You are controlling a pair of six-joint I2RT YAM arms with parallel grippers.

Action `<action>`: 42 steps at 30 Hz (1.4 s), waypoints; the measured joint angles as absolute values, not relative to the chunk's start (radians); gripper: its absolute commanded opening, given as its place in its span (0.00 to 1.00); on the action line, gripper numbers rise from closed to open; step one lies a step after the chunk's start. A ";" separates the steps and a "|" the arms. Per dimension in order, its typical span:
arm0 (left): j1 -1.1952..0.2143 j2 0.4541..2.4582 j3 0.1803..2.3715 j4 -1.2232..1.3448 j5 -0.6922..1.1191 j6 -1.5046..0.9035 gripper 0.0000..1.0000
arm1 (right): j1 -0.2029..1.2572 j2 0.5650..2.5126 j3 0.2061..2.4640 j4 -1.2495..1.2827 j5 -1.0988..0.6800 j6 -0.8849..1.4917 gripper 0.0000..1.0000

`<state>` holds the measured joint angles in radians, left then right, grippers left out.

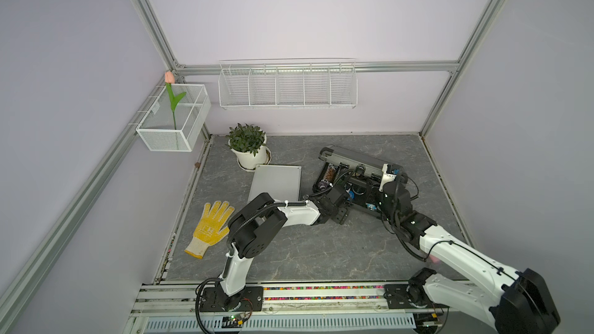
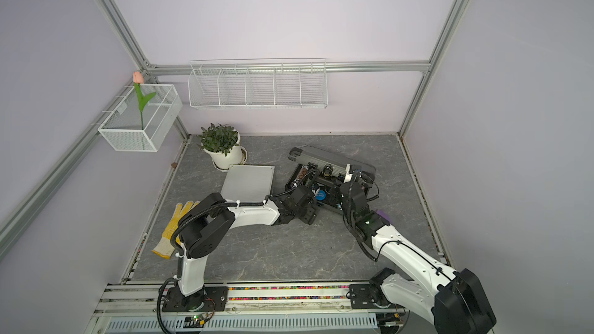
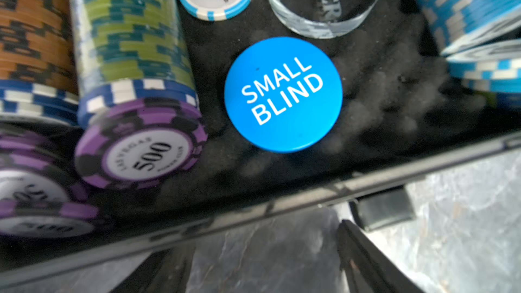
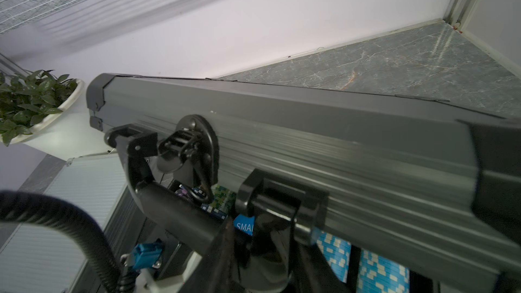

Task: Close the poker set cases
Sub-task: Close the lid of the poker set case.

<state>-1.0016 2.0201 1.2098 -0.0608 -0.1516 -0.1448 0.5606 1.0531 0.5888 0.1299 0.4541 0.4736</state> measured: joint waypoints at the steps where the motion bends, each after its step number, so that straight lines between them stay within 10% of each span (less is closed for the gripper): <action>1: -1.002 2.020 1.210 -0.060 -0.149 -0.143 0.80 | 0.561 1.055 0.588 0.131 0.458 0.472 0.35; 22: -1.007 1.641 0.891 0.025 -0.256 -0.094 0.80 | 0.559 1.037 0.517 0.155 0.400 0.467 0.32; 42: -0.970 1.594 1.060 0.019 -0.396 -0.024 0.83 | 0.569 1.044 0.414 0.126 0.335 0.497 0.39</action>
